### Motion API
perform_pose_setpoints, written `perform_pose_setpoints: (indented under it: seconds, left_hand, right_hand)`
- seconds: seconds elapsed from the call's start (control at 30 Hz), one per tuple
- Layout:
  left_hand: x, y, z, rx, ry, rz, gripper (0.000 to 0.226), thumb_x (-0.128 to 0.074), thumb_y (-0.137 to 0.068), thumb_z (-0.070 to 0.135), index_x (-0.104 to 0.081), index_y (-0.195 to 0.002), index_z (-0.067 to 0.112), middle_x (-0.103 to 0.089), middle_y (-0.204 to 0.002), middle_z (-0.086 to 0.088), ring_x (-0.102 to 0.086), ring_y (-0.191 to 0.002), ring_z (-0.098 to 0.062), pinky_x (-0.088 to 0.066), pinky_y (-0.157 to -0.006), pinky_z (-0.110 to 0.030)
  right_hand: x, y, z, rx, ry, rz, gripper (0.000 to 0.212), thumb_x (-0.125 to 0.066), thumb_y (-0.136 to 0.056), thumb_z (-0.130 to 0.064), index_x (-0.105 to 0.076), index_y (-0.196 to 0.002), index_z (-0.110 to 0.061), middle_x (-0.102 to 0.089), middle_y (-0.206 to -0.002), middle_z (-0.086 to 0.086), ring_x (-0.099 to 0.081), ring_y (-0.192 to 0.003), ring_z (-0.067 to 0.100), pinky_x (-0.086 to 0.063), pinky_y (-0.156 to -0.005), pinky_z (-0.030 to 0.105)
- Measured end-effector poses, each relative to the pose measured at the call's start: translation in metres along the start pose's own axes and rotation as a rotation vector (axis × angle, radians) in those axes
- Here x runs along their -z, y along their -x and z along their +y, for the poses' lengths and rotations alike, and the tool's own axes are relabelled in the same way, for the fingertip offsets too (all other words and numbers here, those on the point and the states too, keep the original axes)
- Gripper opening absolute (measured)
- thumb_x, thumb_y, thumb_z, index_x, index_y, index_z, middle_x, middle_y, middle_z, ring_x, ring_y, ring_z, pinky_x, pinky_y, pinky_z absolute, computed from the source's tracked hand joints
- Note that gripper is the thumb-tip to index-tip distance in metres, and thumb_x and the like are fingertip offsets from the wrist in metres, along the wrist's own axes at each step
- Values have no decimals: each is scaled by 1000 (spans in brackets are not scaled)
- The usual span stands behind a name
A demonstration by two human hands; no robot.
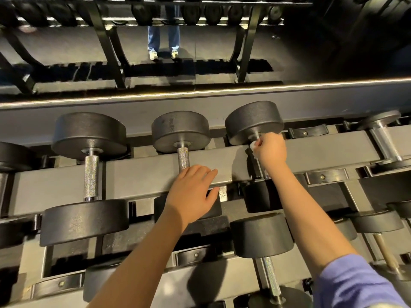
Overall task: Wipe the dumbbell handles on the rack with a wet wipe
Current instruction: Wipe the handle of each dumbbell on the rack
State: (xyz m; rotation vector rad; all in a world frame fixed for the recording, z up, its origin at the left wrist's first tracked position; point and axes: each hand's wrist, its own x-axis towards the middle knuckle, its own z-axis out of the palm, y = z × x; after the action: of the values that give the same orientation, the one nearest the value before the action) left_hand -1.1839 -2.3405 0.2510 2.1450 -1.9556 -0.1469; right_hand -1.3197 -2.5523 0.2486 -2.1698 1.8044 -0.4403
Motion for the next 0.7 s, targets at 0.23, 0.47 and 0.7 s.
perform_pose_setpoints:
  seconds: [0.23,0.47,0.7]
  left_hand:
    - [-1,0,-1,9,6,8,56,-29,-91,45,-56,-131,17,-61,-117,3,-52,-113,-17,-41,-99,-33]
    - [-2,0,-1,5,11,-4,56,-28,-91,45,-56,-132,17,-60,-120,3,-51,-117,-18,-39,-102,-34]
    - [-1,0,-1,7,25,-27,63,-21,-90,48,-51,-136,18,-57,-126,3,-47,-121,-17,-34,-105,-33]
  right_hand:
    - [3,-2,2,108,-81,94,16,-58,-90,-13,-66,-85,0,-62,-94,17,-60,-85,32,-43,-68,31]
    - [6,10,24,-100,-39,-64,11,-62,-84,-12,-66,-85,-2,-65,-89,16,-62,-83,30,-52,-70,35]
    - [6,-13,10,-72,-247,88,14,-54,-92,-11,-65,-95,-3,-65,-97,16,-61,-90,30,-41,-70,29]
